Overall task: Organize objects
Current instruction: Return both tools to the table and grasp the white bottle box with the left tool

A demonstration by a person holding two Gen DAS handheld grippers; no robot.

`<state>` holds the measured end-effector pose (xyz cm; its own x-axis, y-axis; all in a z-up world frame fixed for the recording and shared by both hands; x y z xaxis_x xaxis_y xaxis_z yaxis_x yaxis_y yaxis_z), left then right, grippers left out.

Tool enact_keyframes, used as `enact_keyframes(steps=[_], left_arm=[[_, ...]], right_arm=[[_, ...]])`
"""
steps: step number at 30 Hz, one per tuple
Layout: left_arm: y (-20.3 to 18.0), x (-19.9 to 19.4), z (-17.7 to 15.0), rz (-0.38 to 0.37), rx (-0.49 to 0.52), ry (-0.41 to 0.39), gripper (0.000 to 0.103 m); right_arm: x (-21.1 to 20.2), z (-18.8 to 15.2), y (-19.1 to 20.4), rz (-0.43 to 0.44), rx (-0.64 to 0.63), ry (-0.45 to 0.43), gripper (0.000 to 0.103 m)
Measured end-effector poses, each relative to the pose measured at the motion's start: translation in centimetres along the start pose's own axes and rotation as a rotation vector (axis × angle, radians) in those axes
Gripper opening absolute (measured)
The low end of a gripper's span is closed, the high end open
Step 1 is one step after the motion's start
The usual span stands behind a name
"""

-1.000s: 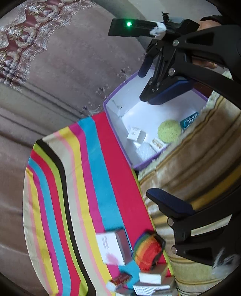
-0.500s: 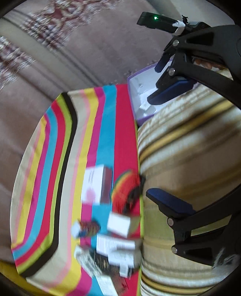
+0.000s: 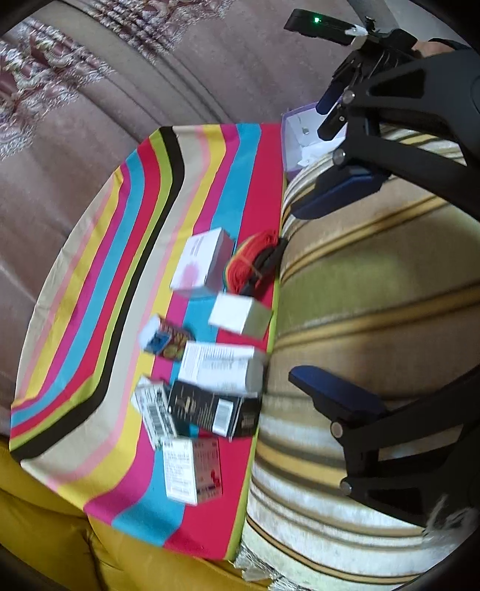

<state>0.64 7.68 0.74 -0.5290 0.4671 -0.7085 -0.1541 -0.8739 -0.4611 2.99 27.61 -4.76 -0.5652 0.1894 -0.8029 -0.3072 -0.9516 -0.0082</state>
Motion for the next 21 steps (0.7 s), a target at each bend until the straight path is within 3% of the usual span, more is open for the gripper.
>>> enact_keyframes(steps=[21], left_arm=[[4.7, 1.0, 2.0, 0.122, -0.010, 0.026, 0.064]], right_arm=[[3.3, 2.4, 8.3, 0.187, -0.120, 0.070, 0.084]])
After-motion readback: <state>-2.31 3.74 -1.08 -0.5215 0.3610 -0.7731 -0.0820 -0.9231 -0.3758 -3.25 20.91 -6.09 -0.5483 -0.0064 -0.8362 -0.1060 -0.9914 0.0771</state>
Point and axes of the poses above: each gripper's, at about its wrist camera, not at the fingertips, and x roughly the way its jaws point, y to its left, z to its top, the point moved 7 cm from there along x, roughly the way its jaws point, and after that the axes turned 1 degree about -x, right-handed, at the moved point
